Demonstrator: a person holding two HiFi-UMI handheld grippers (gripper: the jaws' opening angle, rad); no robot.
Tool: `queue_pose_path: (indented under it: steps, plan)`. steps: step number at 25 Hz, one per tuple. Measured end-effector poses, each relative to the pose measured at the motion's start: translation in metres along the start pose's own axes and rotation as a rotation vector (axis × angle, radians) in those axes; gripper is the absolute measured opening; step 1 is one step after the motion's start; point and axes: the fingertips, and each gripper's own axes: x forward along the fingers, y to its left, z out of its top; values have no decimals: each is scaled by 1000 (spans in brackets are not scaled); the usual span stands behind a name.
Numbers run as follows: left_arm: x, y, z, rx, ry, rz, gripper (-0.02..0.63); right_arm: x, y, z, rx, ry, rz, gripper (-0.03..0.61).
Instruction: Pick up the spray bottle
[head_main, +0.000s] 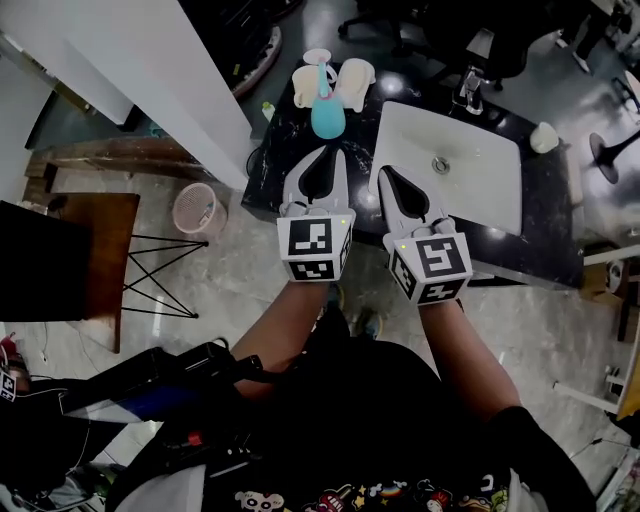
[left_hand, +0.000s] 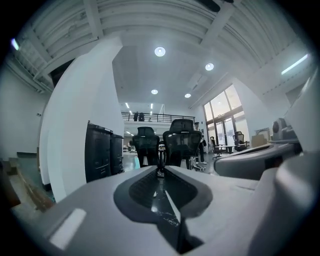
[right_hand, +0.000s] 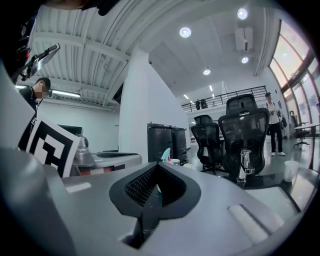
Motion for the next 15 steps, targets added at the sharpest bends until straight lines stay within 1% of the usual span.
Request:
queue_pose_path:
  steps: [1, 3, 4, 10, 15]
  plan:
    - [10, 6, -4, -3, 5, 6, 44, 7, -2, -2, 1, 6, -2, 23]
    - [31, 18, -12, 4, 14, 24, 63, 20, -6, -6, 12, 20, -8, 23]
    - [41, 25, -16, 16, 18, 37, 69, 26, -9, -8, 18, 25, -12, 23]
    - [95, 54, -34, 82, 42, 111, 155, 58, -26, -21, 60, 34, -26, 23]
    - [127, 65, -45, 76, 62, 127, 173, 89, -45, -33, 90, 33, -37, 23]
